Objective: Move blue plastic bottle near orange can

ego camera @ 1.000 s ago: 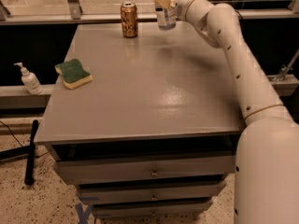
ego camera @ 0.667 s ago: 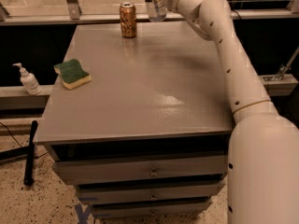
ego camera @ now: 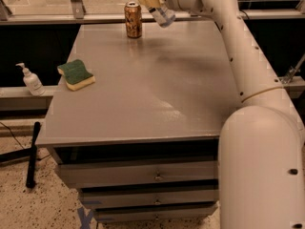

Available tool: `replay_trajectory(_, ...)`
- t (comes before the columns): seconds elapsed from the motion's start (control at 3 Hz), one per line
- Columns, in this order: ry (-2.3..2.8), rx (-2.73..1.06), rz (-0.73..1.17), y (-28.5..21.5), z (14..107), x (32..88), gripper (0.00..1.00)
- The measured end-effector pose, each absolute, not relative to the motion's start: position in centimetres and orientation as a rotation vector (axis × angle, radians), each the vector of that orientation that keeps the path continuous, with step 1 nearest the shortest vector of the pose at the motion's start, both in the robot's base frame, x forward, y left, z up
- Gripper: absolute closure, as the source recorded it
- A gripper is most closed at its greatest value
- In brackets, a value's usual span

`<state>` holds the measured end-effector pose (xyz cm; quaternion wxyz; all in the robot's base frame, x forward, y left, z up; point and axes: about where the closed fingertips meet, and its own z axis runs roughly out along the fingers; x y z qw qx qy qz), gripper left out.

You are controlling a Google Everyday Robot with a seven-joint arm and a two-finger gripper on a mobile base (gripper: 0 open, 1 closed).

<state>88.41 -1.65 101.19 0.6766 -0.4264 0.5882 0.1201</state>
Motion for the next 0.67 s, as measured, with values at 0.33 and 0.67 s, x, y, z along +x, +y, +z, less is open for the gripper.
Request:
replay_trajectory(0.33, 1.397, -1.083, 0.172, -3.2, 98.8, 88.2, 1.00)
replay_trajectory(0.67, 1.433, -1.144, 0.129, -4.0, 97.5, 88.1, 1.00)
